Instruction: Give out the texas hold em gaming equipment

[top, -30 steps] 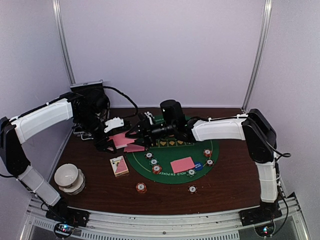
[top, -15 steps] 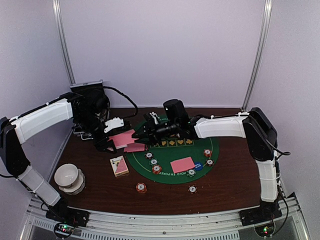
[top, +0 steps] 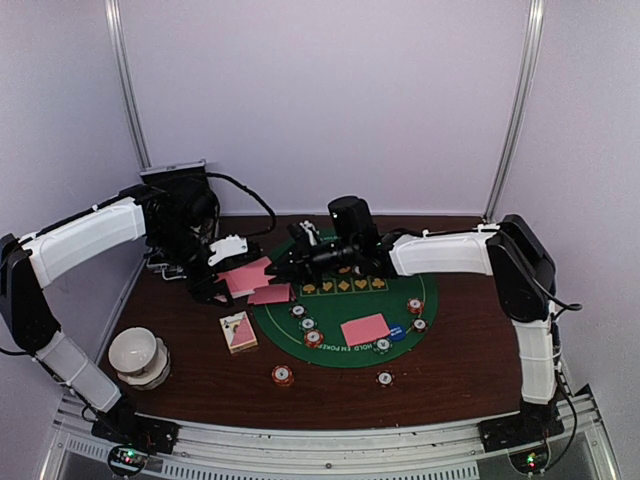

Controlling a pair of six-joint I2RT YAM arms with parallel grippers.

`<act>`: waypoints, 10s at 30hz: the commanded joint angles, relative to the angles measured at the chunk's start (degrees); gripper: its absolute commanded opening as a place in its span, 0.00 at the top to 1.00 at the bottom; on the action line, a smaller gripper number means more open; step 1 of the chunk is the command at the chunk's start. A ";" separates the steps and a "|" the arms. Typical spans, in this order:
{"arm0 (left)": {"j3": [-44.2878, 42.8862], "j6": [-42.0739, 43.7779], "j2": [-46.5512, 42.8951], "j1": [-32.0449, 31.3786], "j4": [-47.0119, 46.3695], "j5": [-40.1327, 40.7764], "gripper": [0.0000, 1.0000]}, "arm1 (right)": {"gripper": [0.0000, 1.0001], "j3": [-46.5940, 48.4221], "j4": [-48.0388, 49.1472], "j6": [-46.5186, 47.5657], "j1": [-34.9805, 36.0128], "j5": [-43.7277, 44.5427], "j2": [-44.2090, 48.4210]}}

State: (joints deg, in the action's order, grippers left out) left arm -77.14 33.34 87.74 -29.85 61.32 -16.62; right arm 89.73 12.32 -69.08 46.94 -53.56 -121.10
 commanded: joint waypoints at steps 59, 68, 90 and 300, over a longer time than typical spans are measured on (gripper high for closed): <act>2.98 -0.92 -5.30 3.30 0.19 0.20 1.00 | 1.00 -4.67 -14.13 124.33 6.33 78.59 -1.43; 2.88 -0.83 -5.36 3.30 0.22 0.36 1.00 | 1.00 -4.53 -14.54 122.70 7.40 77.56 -3.95; 2.18 -0.69 -5.56 3.30 0.22 0.28 1.00 | 0.01 -7.01 0.87 108.72 8.74 93.12 8.53; 0.77 0.24 -4.88 3.21 2.37 -1.60 1.00 | 0.05 7.07 -37.44 95.48 9.58 89.70 6.94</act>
State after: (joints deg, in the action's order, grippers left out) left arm -74.81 33.32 84.42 -27.05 63.22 -16.91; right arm 94.56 -22.61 34.28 56.34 32.42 -118.48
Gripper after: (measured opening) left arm 0.675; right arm 0.926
